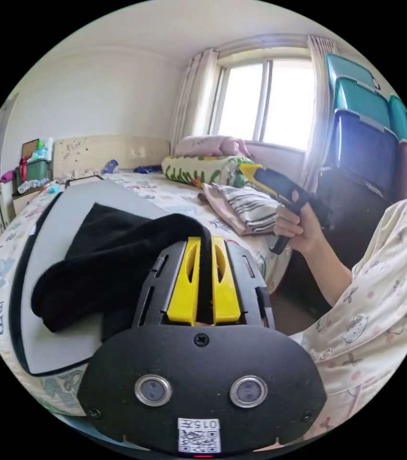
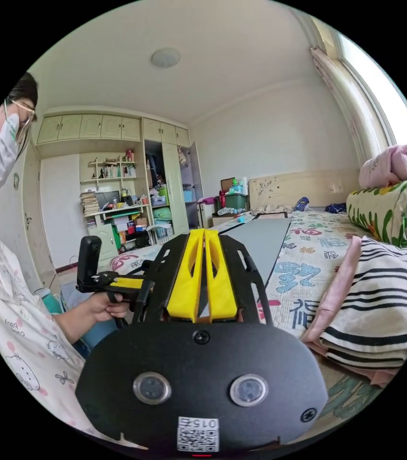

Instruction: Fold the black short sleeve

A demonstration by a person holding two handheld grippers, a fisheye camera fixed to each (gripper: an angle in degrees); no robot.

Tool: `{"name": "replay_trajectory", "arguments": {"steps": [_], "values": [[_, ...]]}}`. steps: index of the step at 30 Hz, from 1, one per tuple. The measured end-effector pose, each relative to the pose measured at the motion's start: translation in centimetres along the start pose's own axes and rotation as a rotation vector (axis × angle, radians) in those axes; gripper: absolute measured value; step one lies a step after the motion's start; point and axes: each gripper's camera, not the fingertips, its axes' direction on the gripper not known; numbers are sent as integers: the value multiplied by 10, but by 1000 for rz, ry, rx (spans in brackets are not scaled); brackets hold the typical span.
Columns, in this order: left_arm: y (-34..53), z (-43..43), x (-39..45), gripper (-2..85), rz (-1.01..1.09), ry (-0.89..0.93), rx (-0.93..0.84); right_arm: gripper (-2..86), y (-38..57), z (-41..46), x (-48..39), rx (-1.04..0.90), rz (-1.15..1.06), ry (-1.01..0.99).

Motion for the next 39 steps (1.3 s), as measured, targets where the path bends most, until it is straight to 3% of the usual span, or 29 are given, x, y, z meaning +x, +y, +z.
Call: {"name": "replay_trajectory", "arguments": {"steps": [8,14,17,22,26,32,36,39], "values": [[12,43,-9,57,16,-35,29,67,-52,98,-62,-245,-213,-258],[45,52,-29,64,-37,-16,-14,136,-94,242,-157,-607,-410,-428],[67,52,-41,64,-66,-27,-24,157,-88,310,-221,-767,-565,-376],[98,39,-70,61,-121,-20,-41,78,-55,402,-261,-1020,-692,-185],[121,4,-105,70,-168,-32,-86,52,-108,373,-219,-863,-449,-273],[174,-66,-187,122,-447,-274,124,43,-175,282,-112,-552,-28,-489],[190,-33,-225,167,-513,-67,178,40,-188,251,-84,-459,97,-515],[204,6,-235,141,-536,-119,126,39,-196,238,-81,-425,137,-496]]}}
